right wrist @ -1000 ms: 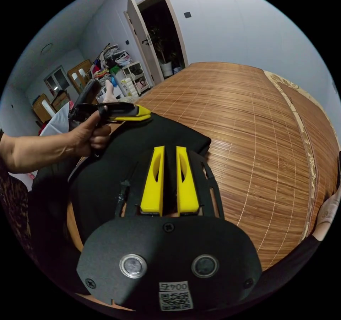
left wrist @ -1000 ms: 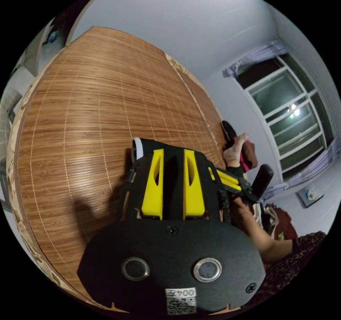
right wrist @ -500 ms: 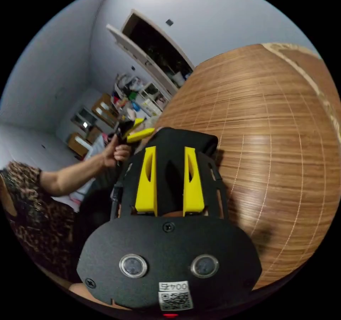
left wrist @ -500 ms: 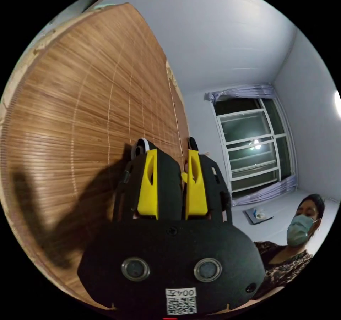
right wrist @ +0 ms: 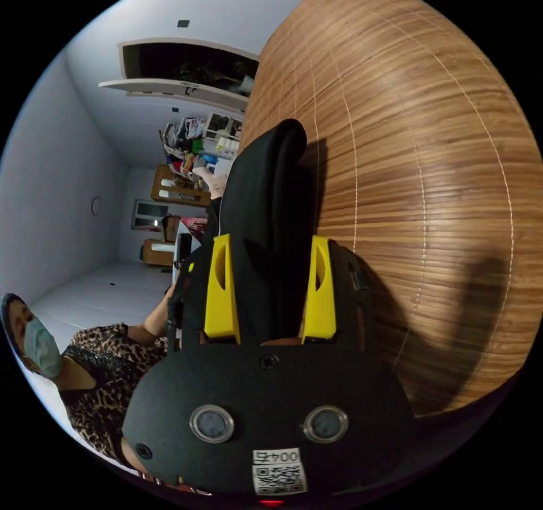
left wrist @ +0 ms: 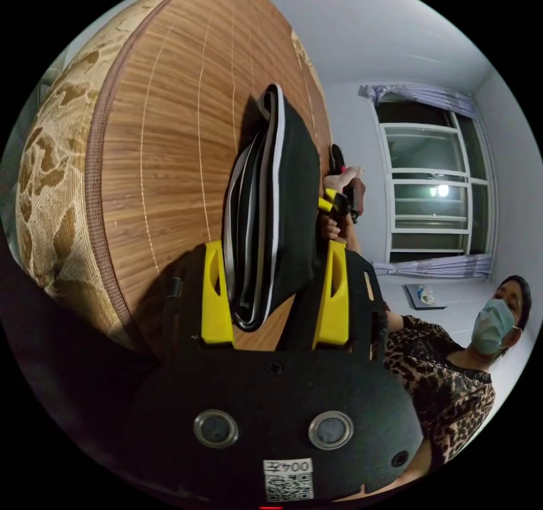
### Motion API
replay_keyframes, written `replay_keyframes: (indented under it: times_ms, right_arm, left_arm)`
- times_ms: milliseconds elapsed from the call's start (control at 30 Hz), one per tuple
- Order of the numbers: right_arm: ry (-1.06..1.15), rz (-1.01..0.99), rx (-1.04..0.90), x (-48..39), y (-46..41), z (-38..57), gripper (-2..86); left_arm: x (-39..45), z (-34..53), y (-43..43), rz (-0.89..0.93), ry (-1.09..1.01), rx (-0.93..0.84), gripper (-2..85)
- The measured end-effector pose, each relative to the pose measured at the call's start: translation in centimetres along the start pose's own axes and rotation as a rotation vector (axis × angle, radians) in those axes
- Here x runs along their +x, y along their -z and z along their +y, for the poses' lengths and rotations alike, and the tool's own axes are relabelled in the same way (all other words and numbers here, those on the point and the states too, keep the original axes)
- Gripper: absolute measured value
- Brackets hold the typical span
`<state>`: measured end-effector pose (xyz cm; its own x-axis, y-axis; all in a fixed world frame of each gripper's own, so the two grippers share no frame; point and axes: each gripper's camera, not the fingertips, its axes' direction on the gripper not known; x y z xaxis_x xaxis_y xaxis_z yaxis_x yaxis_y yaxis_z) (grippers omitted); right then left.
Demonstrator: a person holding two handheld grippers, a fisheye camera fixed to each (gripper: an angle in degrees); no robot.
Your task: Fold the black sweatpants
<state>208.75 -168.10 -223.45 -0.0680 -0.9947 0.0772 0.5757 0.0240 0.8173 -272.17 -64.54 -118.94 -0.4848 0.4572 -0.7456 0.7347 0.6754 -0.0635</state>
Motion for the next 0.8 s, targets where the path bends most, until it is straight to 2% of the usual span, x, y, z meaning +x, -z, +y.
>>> replay_keyframes:
  times_ms: [200, 667, 800]
  right_arm:
    - [-0.052, -0.094, 0.021, 3.1, 1.0, 0.6, 18.1]
    - [-0.024, -0.154, -0.059, 6.1, 0.1, 2.5, 14.6]
    - [-0.009, -0.171, -0.049, 6.6, -0.1, 3.6, 13.6]
  left_arm:
    - [1.0, -0.8, -3.2, -0.031, -0.016, -0.095, 21.9]
    - [2.9, -2.3, -12.4, 0.104, -0.033, -0.205, 17.0]
    - [3.9, -1.9, -14.7, 0.093, -0.048, -0.212, 14.5]
